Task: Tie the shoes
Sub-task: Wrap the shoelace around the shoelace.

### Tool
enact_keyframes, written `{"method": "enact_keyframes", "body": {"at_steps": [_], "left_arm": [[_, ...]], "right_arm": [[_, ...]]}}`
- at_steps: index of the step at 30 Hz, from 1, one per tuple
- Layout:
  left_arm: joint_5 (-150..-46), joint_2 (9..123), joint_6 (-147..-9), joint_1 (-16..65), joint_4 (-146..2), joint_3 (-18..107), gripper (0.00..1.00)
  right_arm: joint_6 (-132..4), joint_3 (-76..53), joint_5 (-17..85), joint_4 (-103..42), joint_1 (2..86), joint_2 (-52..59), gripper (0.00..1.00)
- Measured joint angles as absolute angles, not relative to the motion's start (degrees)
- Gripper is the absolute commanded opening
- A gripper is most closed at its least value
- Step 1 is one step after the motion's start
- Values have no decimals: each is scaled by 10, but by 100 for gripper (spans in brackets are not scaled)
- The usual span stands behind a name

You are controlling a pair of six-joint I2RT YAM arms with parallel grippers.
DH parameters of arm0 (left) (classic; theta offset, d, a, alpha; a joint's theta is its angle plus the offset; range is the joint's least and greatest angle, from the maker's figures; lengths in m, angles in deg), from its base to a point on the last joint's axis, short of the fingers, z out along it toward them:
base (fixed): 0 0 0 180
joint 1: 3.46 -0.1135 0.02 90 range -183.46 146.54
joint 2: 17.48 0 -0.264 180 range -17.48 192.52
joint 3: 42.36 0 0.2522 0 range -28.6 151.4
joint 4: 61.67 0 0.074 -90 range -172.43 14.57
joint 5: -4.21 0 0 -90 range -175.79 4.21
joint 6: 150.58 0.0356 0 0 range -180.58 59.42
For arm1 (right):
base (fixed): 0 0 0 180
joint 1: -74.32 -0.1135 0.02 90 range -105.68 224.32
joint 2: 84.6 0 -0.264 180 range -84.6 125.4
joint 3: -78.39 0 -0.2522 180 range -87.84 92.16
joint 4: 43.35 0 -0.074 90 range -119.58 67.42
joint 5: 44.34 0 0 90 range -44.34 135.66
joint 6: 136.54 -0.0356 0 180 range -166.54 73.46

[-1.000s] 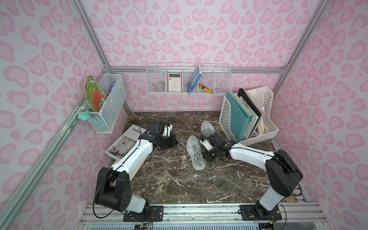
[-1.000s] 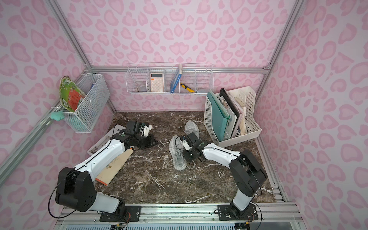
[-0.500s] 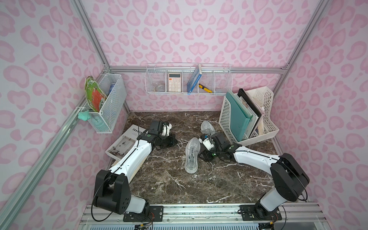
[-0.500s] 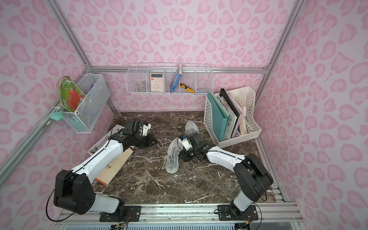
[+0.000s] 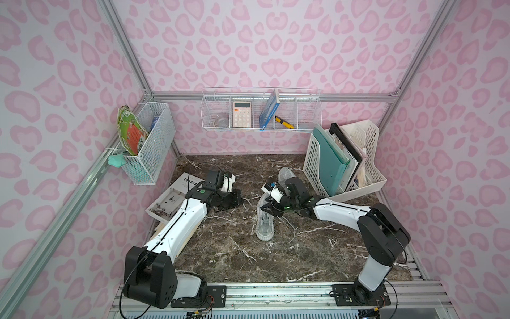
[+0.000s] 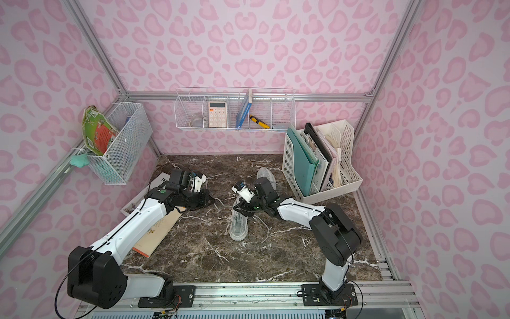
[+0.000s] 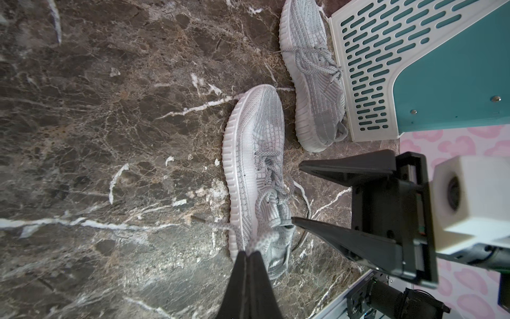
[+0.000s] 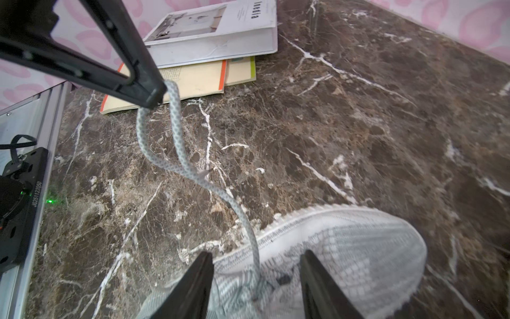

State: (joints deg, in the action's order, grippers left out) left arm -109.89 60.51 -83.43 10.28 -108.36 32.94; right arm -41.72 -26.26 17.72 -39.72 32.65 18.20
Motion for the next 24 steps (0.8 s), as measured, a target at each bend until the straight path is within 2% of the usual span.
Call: {"method": "enact_keyframes", "body": {"at_steps": [9, 12, 18, 24], "left_arm": [[-1097, 605, -831, 103, -1084, 329, 0], [-1097, 605, -829, 103, -1083, 329, 0], [-1096, 605, -829, 103, -1083, 327, 0], [-1088, 611, -829, 103, -1082, 315, 0]], "right_arm": [[-370, -211, 155, -413, 318, 247, 47], [-360, -204, 148, -413, 315, 260, 40], [-359, -204, 137, -416, 314, 269, 22], [-383, -250, 110, -462, 333, 239, 6]]}}
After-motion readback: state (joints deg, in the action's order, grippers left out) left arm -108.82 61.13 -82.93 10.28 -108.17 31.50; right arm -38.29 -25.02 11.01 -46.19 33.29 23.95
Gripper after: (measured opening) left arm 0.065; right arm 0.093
